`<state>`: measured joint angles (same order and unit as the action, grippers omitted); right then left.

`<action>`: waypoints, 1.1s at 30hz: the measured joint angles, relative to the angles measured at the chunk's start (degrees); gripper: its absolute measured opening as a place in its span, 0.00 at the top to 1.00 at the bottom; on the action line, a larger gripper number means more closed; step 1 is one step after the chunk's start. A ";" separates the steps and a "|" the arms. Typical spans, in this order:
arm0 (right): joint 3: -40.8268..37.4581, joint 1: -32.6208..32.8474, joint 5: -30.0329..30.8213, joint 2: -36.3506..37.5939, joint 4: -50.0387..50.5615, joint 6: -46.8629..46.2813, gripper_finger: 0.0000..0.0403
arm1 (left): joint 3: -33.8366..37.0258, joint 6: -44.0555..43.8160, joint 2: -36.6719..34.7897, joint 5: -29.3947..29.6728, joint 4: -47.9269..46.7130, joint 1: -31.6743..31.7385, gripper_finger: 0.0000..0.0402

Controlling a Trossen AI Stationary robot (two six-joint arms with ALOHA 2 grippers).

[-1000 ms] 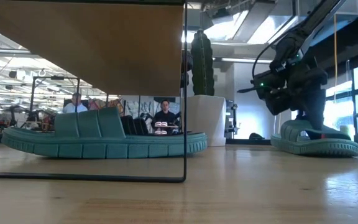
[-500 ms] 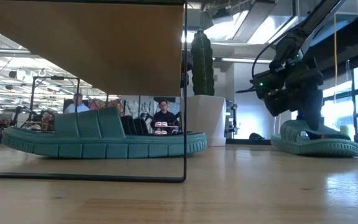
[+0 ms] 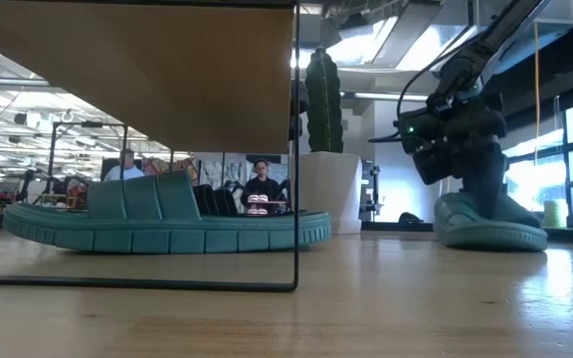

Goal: Pick and place slides into the shelf
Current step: Put the green slides under the shelf

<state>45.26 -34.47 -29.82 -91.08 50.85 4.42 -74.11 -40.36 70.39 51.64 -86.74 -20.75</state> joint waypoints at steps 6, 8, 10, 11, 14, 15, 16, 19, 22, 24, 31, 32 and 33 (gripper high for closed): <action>-0.12 0.41 -7.73 0.11 -1.51 -3.73 0.95 | 0.00 0.00 0.00 0.00 0.00 0.00 0.57; -0.12 1.51 -9.09 0.78 -3.47 -7.07 0.96 | 0.01 0.00 0.00 0.00 0.00 0.00 0.57; 0.24 2.89 -9.04 1.79 -4.22 -10.98 0.95 | 0.01 0.01 0.00 0.00 0.00 0.00 0.57; 0.64 3.61 -8.99 2.47 -3.85 -12.33 0.95 | 0.00 0.03 0.00 -0.02 0.00 0.00 0.57; 2.16 6.04 -8.87 5.28 -2.86 -16.26 0.97 | 0.00 0.39 0.00 -0.03 -0.02 0.00 0.57; 2.77 6.95 -8.82 6.56 -2.76 -17.47 0.97 | 0.00 0.40 0.00 -0.04 -0.02 0.00 0.57; 3.40 8.03 -8.85 7.97 -2.59 -18.88 0.97 | 0.00 0.42 0.00 -0.04 -0.02 0.00 0.57; 5.30 11.64 -8.27 12.86 -2.51 -25.15 0.97 | 0.00 0.42 0.00 -0.07 -0.02 0.00 0.57; 6.98 16.14 -2.88 18.53 -2.68 -36.59 0.97 | 0.00 0.43 0.00 -0.07 -0.02 0.00 0.57; 7.20 20.19 2.38 22.06 -4.08 -45.73 0.97 | 0.02 0.42 0.00 -0.07 -0.02 0.00 0.57; 7.20 38.02 24.89 26.74 -10.77 -69.78 0.97 | 0.00 0.44 0.00 -0.06 -0.02 0.00 0.57; 7.20 40.24 27.53 26.44 -12.44 -72.63 0.97 | 0.02 0.44 0.00 -0.05 -0.02 0.00 0.57; 7.22 42.25 30.16 25.86 -14.24 -75.53 0.97 | 0.00 0.46 0.00 -0.06 -0.02 0.00 0.57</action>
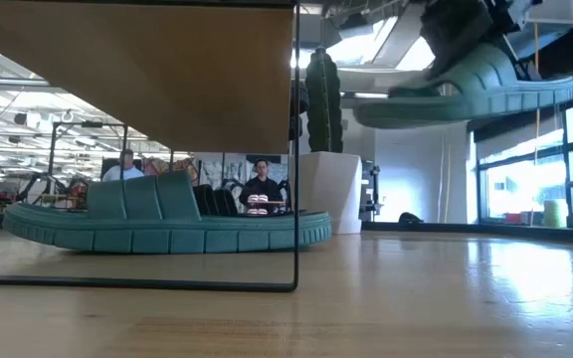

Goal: Pick and place slides into the shelf
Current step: Put the green slides under the shelf

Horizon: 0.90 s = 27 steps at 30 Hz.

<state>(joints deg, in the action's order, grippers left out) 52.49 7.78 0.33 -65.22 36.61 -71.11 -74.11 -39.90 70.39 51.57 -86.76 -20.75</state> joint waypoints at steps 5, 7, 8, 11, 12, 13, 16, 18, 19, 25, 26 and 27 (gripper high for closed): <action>0.02 7.22 7.10 -5.71 -10.64 -6.69 0.97 | 0.00 0.00 0.00 -0.09 0.00 0.00 0.57; 0.05 8.74 7.83 -9.02 -13.76 -8.37 0.97 | 0.00 0.00 0.00 -0.09 0.00 0.00 0.57; 0.04 9.29 7.94 -10.79 -14.86 -9.28 0.97 | 0.00 0.00 0.00 -0.11 0.00 0.00 0.57; -0.02 10.72 8.61 -16.03 -19.69 -10.88 0.97 | 0.00 0.00 0.00 -0.13 0.00 0.00 0.57; -0.02 11.18 9.38 -17.74 -21.74 -11.36 0.97 | 0.00 0.00 0.00 -0.15 0.00 0.00 0.57; -0.02 11.50 10.09 -19.35 -23.80 -11.70 0.97 | 0.01 0.00 0.00 -0.17 0.00 0.00 0.57; -0.02 12.40 10.24 -23.88 -31.23 -12.66 0.97 | 0.00 0.02 0.00 -0.22 -0.05 0.00 0.57; 0.00 12.99 10.30 -26.68 -36.06 -12.84 0.97 | 0.00 0.02 0.00 -0.26 -0.31 0.00 0.57; 0.00 13.20 10.30 -28.33 -38.35 -12.91 0.97 | 0.00 0.02 0.00 -0.26 -0.53 0.00 0.57; 0.00 13.88 10.26 -36.56 -49.32 -16.36 0.96 | 0.00 0.02 0.00 -0.26 -1.29 0.00 0.57; 0.00 13.91 10.28 -37.60 -50.93 -16.99 0.96 | 0.00 0.03 -0.02 -0.26 -1.31 0.00 0.57; 0.00 13.96 10.27 -38.58 -52.44 -17.32 0.96 | 0.00 0.03 0.00 -0.26 -1.29 0.00 0.57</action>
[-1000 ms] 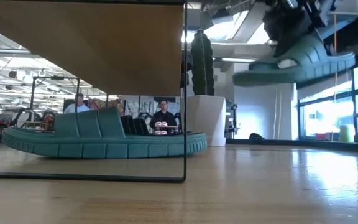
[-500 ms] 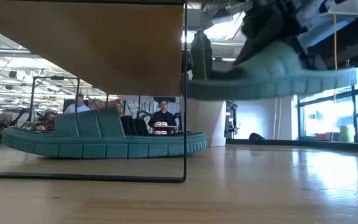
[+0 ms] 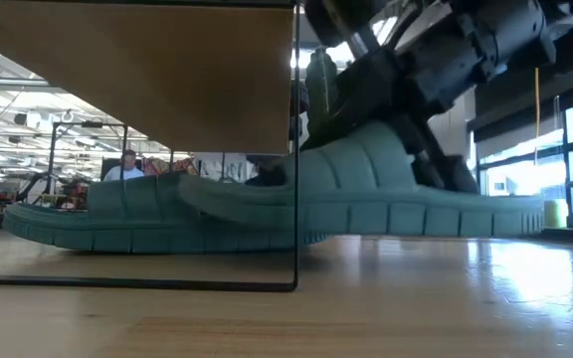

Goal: Pick and place slides into the shelf
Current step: Put the green slides under the shelf

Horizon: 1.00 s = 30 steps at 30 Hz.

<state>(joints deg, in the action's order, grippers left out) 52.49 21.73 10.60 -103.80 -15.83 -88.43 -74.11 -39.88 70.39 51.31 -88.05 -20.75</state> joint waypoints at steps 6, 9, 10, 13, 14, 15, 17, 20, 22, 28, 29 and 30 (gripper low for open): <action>0.00 0.03 -0.01 -4.39 -5.78 -2.11 0.96 | 0.00 0.00 0.00 0.00 0.00 0.00 0.57; 0.00 -0.04 0.02 -5.90 -8.15 -2.39 0.96 | 0.00 0.00 -0.02 0.02 0.00 0.00 0.57; 0.00 -0.04 0.03 -6.35 -9.26 -2.37 0.96 | 0.01 0.01 -0.02 0.02 0.00 0.00 0.57; 0.02 -0.04 0.03 -7.25 -11.71 -2.33 0.96 | 0.00 0.00 -0.02 0.02 0.00 0.00 0.57; 0.04 -0.04 0.01 -7.34 -11.87 -2.33 0.96 | 0.00 0.00 -0.02 0.02 0.00 0.00 0.57; 0.04 -0.04 0.01 -7.34 -11.87 -2.29 0.96 | 0.00 0.00 -0.02 0.02 0.00 0.00 0.57; 0.04 -0.05 0.00 -7.34 -11.87 -1.88 0.95 | 0.00 0.01 -0.02 0.02 0.00 0.00 0.57; 0.04 -0.05 -0.10 -7.34 -11.87 -1.67 0.92 | 0.02 0.00 -0.02 0.02 0.00 -0.02 0.57; 0.05 -0.08 -0.41 -7.34 -11.89 -1.27 0.89 | 0.00 0.02 -0.02 0.02 0.00 -0.02 0.57; 0.07 -0.04 -0.65 -7.36 -11.99 0.27 0.80 | 0.02 0.01 -0.02 0.02 0.01 -0.02 0.57; 0.07 -0.04 -0.67 -7.36 -12.00 0.30 0.78 | 0.02 0.00 -0.02 0.02 0.00 -0.02 0.57; 0.07 -0.04 -0.69 -7.36 -12.05 0.29 0.76 | 0.00 0.00 -0.02 0.02 0.00 -0.02 0.57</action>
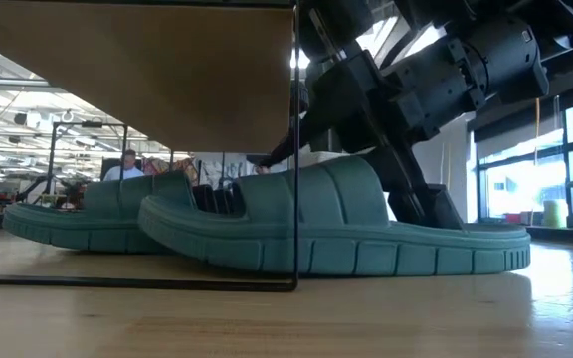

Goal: Pick and place slides into the shelf
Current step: Put the green slides under the shelf

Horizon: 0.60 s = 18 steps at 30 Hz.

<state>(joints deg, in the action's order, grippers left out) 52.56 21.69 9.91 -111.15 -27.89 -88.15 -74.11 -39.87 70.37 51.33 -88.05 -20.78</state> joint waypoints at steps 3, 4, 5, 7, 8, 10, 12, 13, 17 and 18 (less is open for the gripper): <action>0.00 -0.02 -0.72 -0.05 -0.65 -0.12 0.68 | 0.01 -0.01 0.00 0.00 0.00 0.00 0.57; 0.00 -0.04 -1.26 -0.09 -1.27 0.09 0.66 | 0.00 0.00 0.00 0.00 0.00 0.00 0.57; 0.00 -0.09 -1.84 -0.09 -1.65 0.67 0.65 | 0.00 -0.01 0.00 0.00 0.00 0.00 0.57; 0.00 -0.09 -2.25 0.08 -1.76 1.35 0.63 | 0.01 0.01 0.00 0.00 0.00 0.00 0.57; 0.00 -0.09 -2.27 0.12 -1.78 1.39 0.62 | 0.00 0.02 0.00 0.00 0.00 0.00 0.57; -0.02 -0.09 -2.32 0.40 -1.58 1.37 0.62 | 0.00 0.02 0.00 0.00 0.00 0.00 0.57; -0.02 -0.09 -2.34 0.58 -1.63 1.34 0.62 | 0.01 0.02 0.00 0.01 -0.01 0.00 0.57; -0.02 -0.09 -2.34 0.59 -1.59 1.34 0.62 | 0.01 0.02 0.00 0.00 -0.06 0.00 0.57; -0.04 -0.09 -2.47 0.59 -1.30 0.89 0.62 | 0.00 0.02 0.00 0.00 -0.46 0.00 0.57; -0.04 -0.09 -2.49 0.59 -1.12 0.84 0.62 | 0.00 0.02 0.00 0.00 -0.54 0.00 0.57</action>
<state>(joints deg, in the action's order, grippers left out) 52.51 21.61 7.43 -110.56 -29.00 -87.31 -74.11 -39.86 70.37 51.33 -88.59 -20.78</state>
